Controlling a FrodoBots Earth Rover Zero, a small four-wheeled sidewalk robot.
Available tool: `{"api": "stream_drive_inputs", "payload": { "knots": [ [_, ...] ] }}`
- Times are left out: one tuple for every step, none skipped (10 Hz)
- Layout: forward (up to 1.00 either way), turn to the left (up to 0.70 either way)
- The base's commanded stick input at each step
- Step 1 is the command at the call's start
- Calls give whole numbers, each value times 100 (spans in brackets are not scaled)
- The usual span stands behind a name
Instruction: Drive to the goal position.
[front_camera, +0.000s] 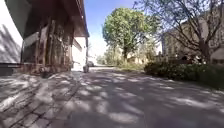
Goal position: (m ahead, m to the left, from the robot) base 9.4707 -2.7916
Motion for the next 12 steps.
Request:
{"api": "stream_drive_inputs", "payload": {
  "knots": [
    [85,23],
    [85,30],
    [85,0],
    [85,0],
    [85,0],
    [85,0],
    [85,0],
    [85,0],
    [85,0],
    [85,0],
    [85,0],
    [88,1]
  ]
}}
